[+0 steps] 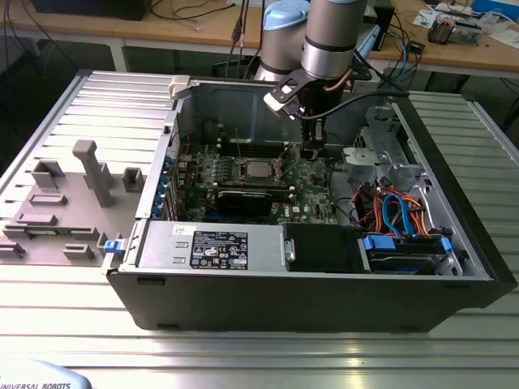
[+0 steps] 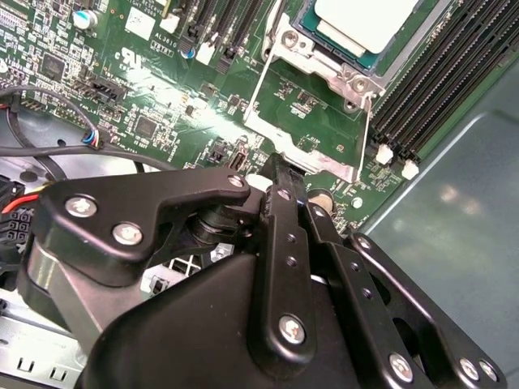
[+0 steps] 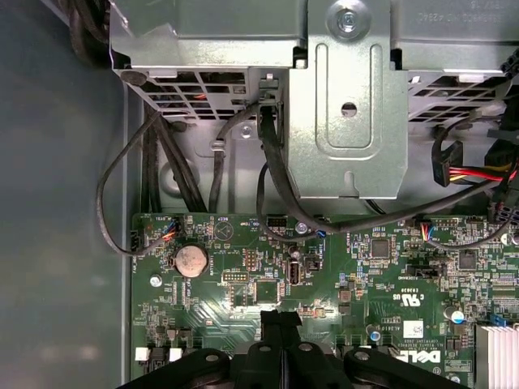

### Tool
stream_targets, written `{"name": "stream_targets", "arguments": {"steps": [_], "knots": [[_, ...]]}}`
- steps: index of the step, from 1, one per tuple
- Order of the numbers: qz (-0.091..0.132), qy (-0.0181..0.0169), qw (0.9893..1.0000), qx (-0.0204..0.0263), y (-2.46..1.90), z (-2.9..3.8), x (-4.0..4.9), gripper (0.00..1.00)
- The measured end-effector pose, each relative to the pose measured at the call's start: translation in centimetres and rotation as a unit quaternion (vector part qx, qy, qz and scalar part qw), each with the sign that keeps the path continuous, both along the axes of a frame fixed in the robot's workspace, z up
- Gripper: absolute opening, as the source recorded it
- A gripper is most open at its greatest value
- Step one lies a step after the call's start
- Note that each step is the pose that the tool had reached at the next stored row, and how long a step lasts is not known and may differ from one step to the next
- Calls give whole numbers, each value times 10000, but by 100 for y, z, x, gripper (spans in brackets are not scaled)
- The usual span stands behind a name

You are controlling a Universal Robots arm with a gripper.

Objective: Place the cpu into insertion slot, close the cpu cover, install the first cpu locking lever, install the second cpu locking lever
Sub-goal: 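Close the cpu cover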

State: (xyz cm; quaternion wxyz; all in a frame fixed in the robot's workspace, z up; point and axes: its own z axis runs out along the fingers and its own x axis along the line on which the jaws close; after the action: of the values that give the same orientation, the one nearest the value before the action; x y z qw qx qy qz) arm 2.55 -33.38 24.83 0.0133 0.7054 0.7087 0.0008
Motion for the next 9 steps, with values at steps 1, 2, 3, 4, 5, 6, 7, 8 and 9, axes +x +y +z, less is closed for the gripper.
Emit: {"name": "stream_targets", "arguments": {"steps": [1, 2, 3, 4, 5, 6, 7, 8, 9], "knots": [[0, 0, 10000, 0, 0, -1, -11, 11], [0, 0, 10000, 0, 0, -4, -15, 11], [0, 0, 10000, 0, 0, -5, -15, 11], [0, 0, 10000, 0, 0, -5, -15, 11], [0, 0, 10000, 0, 0, -5, -16, 11], [0, 0, 10000, 0, 0, -5, -16, 11], [0, 0, 10000, 0, 0, -6, -19, 11], [0, 0, 10000, 0, 0, -6, -21, 11], [0, 0, 10000, 0, 0, -6, -22, 11]]}}
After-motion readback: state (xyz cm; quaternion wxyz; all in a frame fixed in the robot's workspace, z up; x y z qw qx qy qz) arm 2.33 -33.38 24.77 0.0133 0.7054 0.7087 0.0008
